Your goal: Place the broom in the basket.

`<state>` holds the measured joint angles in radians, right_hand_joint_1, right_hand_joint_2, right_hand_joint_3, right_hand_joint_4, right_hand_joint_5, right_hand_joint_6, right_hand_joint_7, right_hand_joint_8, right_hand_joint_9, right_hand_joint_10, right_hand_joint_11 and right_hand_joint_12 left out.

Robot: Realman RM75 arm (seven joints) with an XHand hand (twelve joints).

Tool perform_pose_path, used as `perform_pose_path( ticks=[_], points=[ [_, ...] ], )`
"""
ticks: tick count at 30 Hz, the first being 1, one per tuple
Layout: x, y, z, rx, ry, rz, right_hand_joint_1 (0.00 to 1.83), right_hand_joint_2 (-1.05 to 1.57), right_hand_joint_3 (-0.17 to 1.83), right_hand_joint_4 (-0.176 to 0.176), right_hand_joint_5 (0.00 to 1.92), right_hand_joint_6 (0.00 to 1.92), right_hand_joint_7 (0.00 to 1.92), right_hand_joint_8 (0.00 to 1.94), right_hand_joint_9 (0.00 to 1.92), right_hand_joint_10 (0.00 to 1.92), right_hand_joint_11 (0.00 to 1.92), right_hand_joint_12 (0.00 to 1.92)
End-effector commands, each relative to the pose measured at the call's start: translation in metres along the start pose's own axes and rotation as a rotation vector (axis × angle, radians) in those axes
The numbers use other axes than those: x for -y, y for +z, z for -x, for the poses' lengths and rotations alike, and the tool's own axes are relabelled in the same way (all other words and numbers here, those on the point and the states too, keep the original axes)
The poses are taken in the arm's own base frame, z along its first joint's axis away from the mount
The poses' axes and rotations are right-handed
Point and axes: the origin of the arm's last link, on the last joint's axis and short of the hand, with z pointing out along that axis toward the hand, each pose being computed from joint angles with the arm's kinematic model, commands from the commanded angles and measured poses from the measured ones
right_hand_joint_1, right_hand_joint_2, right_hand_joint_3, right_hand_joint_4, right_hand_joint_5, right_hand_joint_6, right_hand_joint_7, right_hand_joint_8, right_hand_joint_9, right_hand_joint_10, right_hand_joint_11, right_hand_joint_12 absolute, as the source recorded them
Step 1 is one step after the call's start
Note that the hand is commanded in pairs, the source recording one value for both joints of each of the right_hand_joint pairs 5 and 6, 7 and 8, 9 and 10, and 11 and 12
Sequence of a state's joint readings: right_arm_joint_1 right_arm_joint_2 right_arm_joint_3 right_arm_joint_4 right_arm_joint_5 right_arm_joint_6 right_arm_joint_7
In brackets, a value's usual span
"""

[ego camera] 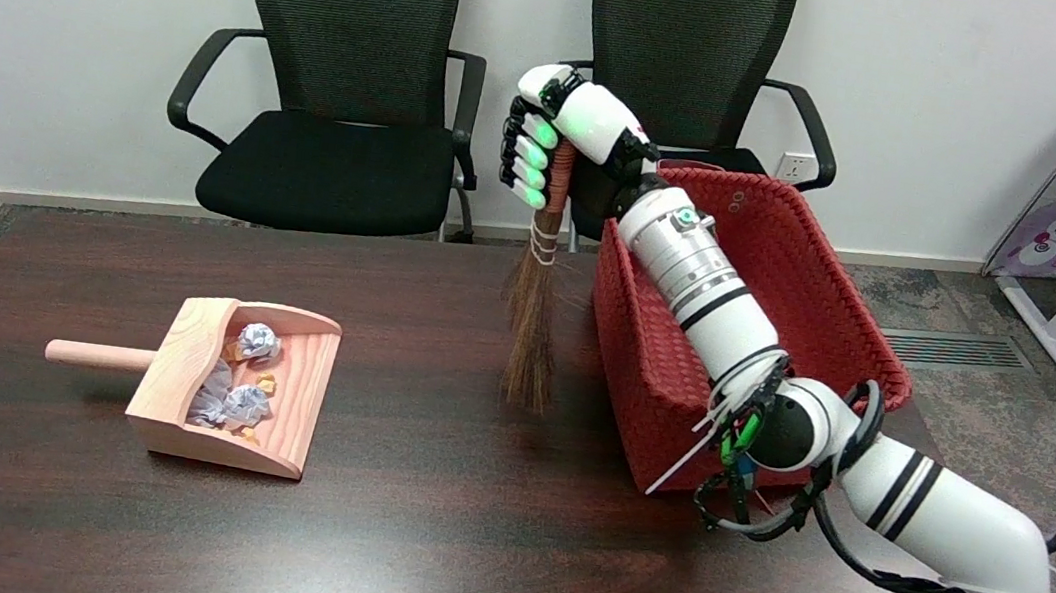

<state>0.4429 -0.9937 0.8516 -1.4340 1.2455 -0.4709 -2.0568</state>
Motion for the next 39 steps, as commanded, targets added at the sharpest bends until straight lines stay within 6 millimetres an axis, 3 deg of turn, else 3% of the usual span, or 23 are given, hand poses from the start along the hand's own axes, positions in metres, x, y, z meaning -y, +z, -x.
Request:
perform_pose_path(
  ticks=[1, 18, 20, 22, 25, 29, 36, 39],
  points=[
    [0.0, -0.006, -0.014, -0.021, -0.011, 0.008, 0.64, 1.17, 1.45, 0.013, 1.92, 1.92, 1.92, 1.92, 1.92, 1.92, 1.92, 1.92],
    [0.007, -0.006, -0.014, -0.024, 0.003, -0.025, 0.65, 1.16, 1.46, 0.012, 1.92, 1.92, 1.92, 1.92, 1.92, 1.92, 1.92, 1.92],
    [0.023, -0.003, 0.001, 0.032, 0.002, -0.06, 0.65, 1.15, 1.46, 0.012, 1.92, 1.92, 1.92, 1.92, 1.92, 1.92, 1.92, 1.92],
    [0.059, 0.006, 0.016, 0.096, 0.023, -0.125, 0.63, 1.18, 1.48, 0.012, 1.92, 1.92, 1.92, 1.92, 1.92, 1.92, 1.92, 1.92],
    [0.11, 0.013, 0.023, 0.155, 0.045, -0.199, 0.61, 1.23, 1.48, 0.015, 1.92, 1.92, 1.92, 1.92, 1.92, 1.92, 1.92, 1.92],
    [0.176, 0.027, 0.018, 0.234, 0.075, -0.235, 0.61, 1.25, 1.46, 0.017, 1.92, 1.92, 1.92, 1.92, 1.92, 1.92, 1.92, 1.92],
    [0.255, 0.034, -0.007, 0.296, 0.142, -0.222, 0.62, 1.28, 1.43, 0.018, 1.92, 1.92, 1.92, 1.92, 1.92, 1.92, 1.92, 1.92],
    [0.279, 0.03, -0.019, 0.287, 0.155, -0.221, 0.63, 1.29, 1.42, 0.018, 1.92, 1.92, 1.92, 1.92, 1.92, 1.92, 1.92, 1.92]
  ],
)
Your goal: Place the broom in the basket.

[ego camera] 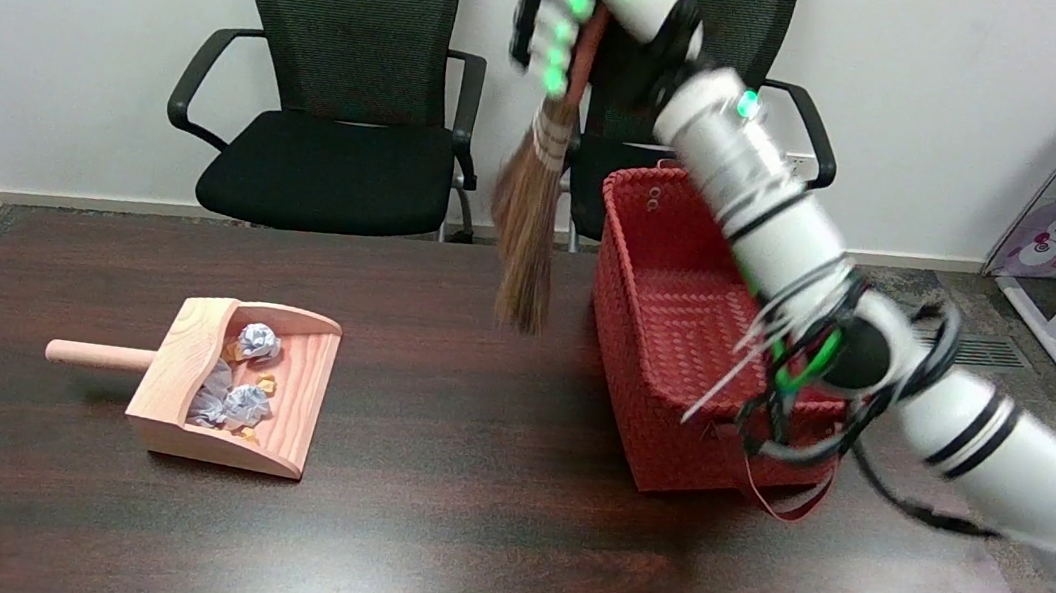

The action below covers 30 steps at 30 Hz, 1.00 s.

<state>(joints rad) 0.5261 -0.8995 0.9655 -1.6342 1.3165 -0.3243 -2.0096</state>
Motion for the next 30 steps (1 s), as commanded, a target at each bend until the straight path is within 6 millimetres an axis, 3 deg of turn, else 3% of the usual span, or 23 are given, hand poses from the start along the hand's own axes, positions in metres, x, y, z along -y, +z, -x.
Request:
perform_pose_path(
  ticks=[1, 4, 7, 15, 20, 23, 30],
  points=[
    [0.19, 0.03, -0.013, 0.178, 0.094, -0.089, 0.63, 1.29, 1.42, 0.018, 1.92, 1.92, 1.92, 1.92, 1.92, 1.92, 1.92, 1.92],
    [0.2, 0.024, -0.029, 0.136, 0.07, -0.073, 0.63, 1.29, 1.42, 0.019, 1.92, 1.92, 1.92, 1.92, 1.92, 1.92, 1.92, 1.92],
    [0.196, 0.015, -0.046, 0.085, 0.055, -0.046, 0.63, 1.3, 1.41, 0.02, 1.92, 1.92, 1.92, 1.92, 1.92, 1.92, 1.92, 1.92],
    [0.142, -0.018, -0.086, -0.074, -0.072, 0.008, 0.66, 1.32, 1.39, 0.016, 1.92, 1.92, 1.92, 1.92, 1.92, 1.92, 1.92, 1.92],
    [0.114, -0.036, -0.112, -0.181, -0.282, 0.023, 0.69, 1.29, 1.38, 0.011, 1.92, 1.92, 1.92, 1.92, 1.92, 1.92, 1.92, 1.92],
    [0.1, -0.046, -0.117, -0.231, -0.437, -0.002, 0.71, 1.21, 1.48, 0.007, 1.92, 1.92, 1.92, 1.92, 1.92, 1.92, 1.92, 1.92],
    [0.066, -0.066, -0.116, -0.301, -0.501, -0.086, 0.71, 1.1, 1.62, 0.005, 1.92, 1.92, 1.92, 1.92, 1.92, 1.92, 1.92, 1.92]
  ],
)
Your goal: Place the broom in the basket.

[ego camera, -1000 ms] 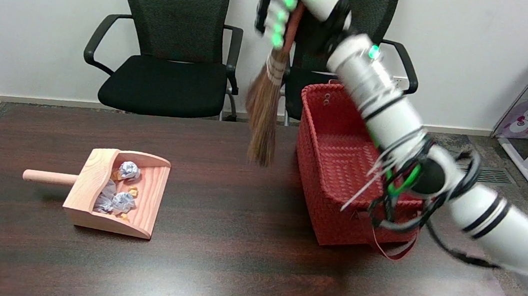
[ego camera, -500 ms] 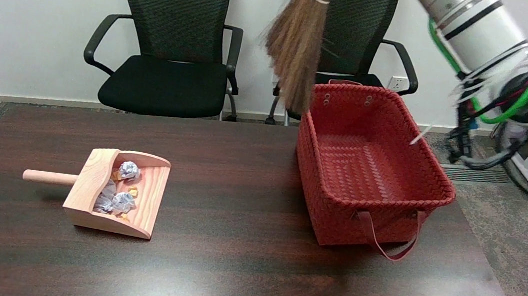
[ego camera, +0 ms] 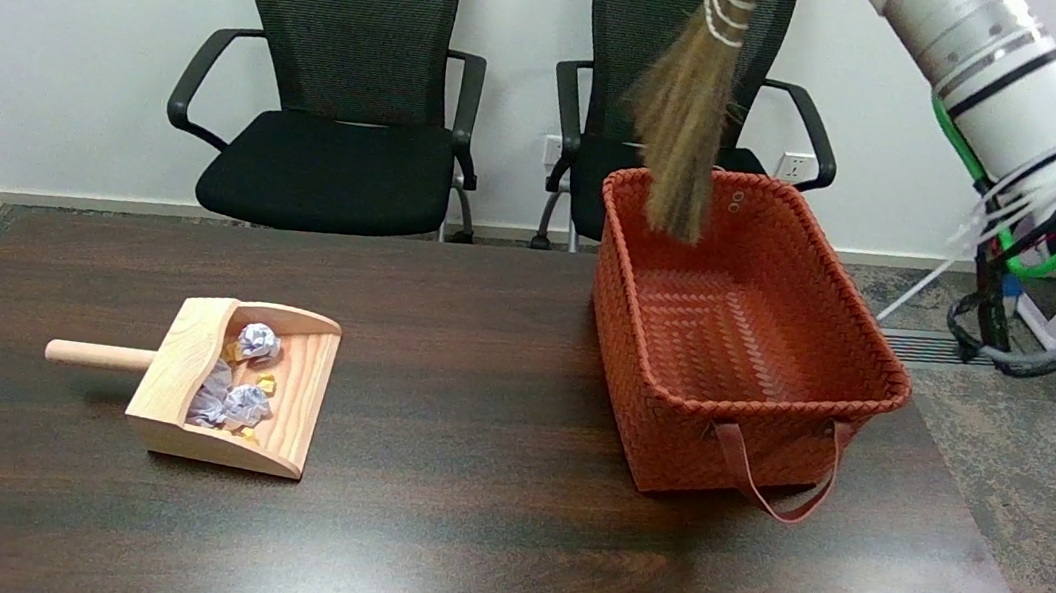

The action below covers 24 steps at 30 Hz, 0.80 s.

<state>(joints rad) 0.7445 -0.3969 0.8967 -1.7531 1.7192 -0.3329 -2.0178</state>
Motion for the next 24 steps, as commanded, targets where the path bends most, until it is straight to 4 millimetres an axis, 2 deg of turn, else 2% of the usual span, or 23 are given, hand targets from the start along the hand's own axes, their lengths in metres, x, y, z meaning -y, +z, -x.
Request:
perform_pose_path(
  ticks=[1, 10, 19, 24],
  points=[
    [-0.071, -0.061, -0.034, -0.234, -0.395, -0.058, 0.71, 1.1, 1.62, 0.005, 1.92, 1.92, 1.92, 1.92, 1.92, 1.92, 1.92, 1.92],
    [-0.133, -0.082, -0.009, -0.207, -0.403, -0.013, 0.7, 1.13, 1.62, 0.005, 1.92, 1.92, 1.92, 1.92, 1.92, 1.92, 1.92, 1.92],
    [-0.164, -0.096, 0.016, -0.114, -0.3, 0.021, 0.7, 1.13, 1.62, 0.006, 1.92, 1.92, 1.92, 1.92, 1.92, 1.92, 1.92, 1.92],
    [-0.18, -0.112, 0.028, -0.065, -0.234, 0.075, 0.7, 1.13, 1.63, 0.007, 1.92, 1.92, 1.92, 1.92, 1.92, 1.92, 1.92, 1.92]
  ],
)
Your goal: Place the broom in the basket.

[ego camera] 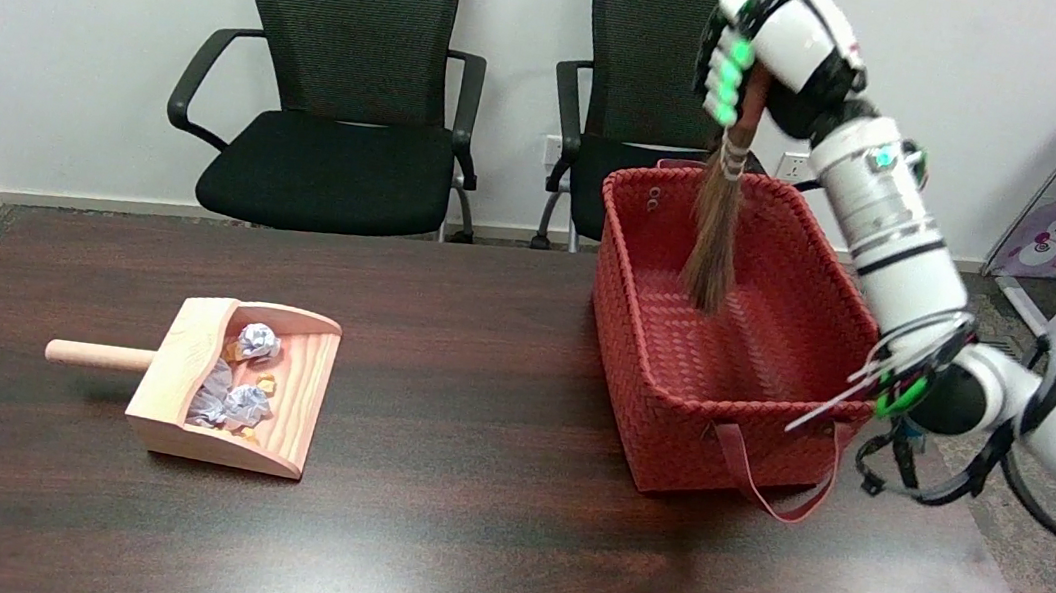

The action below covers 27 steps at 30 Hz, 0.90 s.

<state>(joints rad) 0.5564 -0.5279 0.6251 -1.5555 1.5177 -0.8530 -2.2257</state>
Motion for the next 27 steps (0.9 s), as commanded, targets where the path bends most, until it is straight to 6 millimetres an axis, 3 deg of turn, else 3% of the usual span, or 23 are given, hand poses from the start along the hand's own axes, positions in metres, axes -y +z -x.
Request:
perform_pose_path(
  ticks=[1, 9, 19, 27],
  points=[
    [-0.055, -0.061, 0.051, 0.125, 0.077, 0.085, 0.7, 1.13, 1.63, 0.007, 1.92, 1.92, 1.92, 1.92, 1.92, 1.92, 1.92, 1.92],
    [-0.069, -0.08, 0.066, 0.172, 0.077, 0.149, 0.69, 1.16, 1.61, 0.007, 1.92, 1.92, 1.92, 1.92, 1.92, 1.92, 1.92, 1.92],
    [-0.082, -0.081, 0.075, 0.208, 0.052, 0.177, 0.69, 1.16, 1.61, 0.01, 1.92, 1.92, 1.92, 1.92, 1.92, 1.92, 1.92, 1.92],
    [-0.08, -0.075, 0.079, 0.243, 0.03, 0.173, 0.7, 1.13, 1.61, 0.03, 1.92, 1.92, 1.92, 1.92, 1.92, 1.92, 1.92, 1.92]
  ],
)
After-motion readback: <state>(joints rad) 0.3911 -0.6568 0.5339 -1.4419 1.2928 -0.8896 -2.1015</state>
